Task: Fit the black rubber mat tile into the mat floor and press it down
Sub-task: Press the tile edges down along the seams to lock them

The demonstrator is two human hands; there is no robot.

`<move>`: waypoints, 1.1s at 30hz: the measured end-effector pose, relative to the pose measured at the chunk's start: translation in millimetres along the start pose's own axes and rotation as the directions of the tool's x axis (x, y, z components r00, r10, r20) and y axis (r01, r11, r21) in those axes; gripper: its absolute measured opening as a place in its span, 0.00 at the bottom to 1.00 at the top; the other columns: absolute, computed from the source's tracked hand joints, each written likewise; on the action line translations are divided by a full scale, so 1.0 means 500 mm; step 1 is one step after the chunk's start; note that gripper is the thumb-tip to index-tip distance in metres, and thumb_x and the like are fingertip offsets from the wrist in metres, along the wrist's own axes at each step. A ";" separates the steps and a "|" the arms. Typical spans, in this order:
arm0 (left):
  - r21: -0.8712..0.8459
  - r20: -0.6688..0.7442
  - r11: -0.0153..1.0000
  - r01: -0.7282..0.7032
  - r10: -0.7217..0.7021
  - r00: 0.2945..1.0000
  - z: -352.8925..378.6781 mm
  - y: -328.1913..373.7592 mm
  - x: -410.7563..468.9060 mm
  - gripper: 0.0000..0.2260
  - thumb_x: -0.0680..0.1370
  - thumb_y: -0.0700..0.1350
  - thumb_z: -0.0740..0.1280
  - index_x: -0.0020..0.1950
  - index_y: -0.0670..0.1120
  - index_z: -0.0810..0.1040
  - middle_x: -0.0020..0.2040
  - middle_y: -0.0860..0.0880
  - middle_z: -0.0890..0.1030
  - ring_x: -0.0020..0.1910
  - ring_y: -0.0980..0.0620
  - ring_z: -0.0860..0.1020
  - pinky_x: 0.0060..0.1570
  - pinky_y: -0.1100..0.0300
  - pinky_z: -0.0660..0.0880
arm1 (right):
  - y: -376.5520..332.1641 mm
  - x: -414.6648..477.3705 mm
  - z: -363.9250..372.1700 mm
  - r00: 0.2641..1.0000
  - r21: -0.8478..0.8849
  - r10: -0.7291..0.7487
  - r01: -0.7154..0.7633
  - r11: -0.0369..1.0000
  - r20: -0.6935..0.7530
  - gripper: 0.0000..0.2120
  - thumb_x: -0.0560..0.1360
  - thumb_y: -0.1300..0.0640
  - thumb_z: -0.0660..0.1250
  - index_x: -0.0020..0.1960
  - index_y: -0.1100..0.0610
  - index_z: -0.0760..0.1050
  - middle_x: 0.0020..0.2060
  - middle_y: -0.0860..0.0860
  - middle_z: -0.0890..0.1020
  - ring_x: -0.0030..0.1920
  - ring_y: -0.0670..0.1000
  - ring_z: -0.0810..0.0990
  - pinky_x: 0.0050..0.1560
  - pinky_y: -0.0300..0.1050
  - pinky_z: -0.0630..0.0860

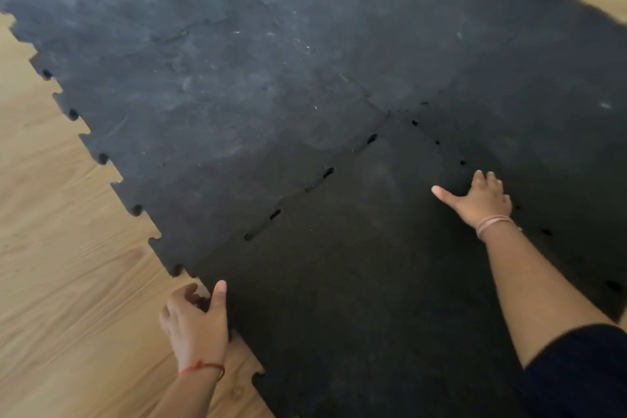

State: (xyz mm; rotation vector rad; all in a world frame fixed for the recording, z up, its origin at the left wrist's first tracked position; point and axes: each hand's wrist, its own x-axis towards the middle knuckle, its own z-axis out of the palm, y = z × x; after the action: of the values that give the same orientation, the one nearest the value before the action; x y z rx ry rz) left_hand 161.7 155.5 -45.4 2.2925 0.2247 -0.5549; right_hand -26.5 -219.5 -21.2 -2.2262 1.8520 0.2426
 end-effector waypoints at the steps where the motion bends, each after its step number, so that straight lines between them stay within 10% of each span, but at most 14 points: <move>1: -0.001 -0.017 1.000 0.017 -0.017 1.000 -0.003 0.000 -0.005 0.23 0.74 0.50 0.67 0.63 0.38 0.70 0.59 0.38 0.74 0.65 0.40 0.66 0.64 0.44 0.65 | -0.009 0.008 -0.005 0.999 -0.013 -0.033 0.033 0.999 -0.016 0.49 0.67 0.30 0.62 0.76 0.61 0.52 0.76 0.58 0.54 0.76 0.58 0.52 0.73 0.57 0.53; 7: 0.187 0.073 0.980 -0.069 0.056 0.996 -0.016 0.006 -0.003 0.20 0.74 0.49 0.67 0.62 0.39 0.74 0.58 0.37 0.77 0.58 0.39 0.73 0.57 0.46 0.71 | -0.068 0.024 -0.015 0.997 -0.003 -0.077 0.077 0.997 0.026 0.47 0.68 0.32 0.63 0.75 0.61 0.55 0.74 0.58 0.58 0.72 0.61 0.62 0.69 0.59 0.62; 26: -0.098 0.037 0.988 -0.122 0.126 0.991 -0.073 -0.011 -0.003 0.10 0.65 0.46 0.76 0.36 0.53 0.76 0.37 0.54 0.79 0.39 0.55 0.76 0.36 0.61 0.68 | -0.032 0.005 -0.005 0.998 0.093 0.045 -0.049 0.994 0.048 0.46 0.64 0.31 0.68 0.75 0.49 0.56 0.71 0.60 0.63 0.70 0.64 0.62 0.67 0.63 0.57; 33: 0.094 0.168 0.988 -0.122 0.105 0.980 -0.067 -0.019 0.034 0.13 0.66 0.47 0.76 0.45 0.44 0.78 0.43 0.49 0.79 0.49 0.44 0.78 0.47 0.53 0.72 | -0.018 -0.008 0.006 0.999 0.098 -0.020 0.015 0.995 0.051 0.46 0.66 0.36 0.70 0.76 0.51 0.54 0.73 0.60 0.62 0.72 0.62 0.61 0.68 0.60 0.58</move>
State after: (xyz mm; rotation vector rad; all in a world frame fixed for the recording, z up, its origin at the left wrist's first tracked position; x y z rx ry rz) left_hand 184.8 186.3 -38.5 2.3281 -0.0157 -0.7044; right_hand -18.3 -213.1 -22.1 -2.1498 1.7779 0.2003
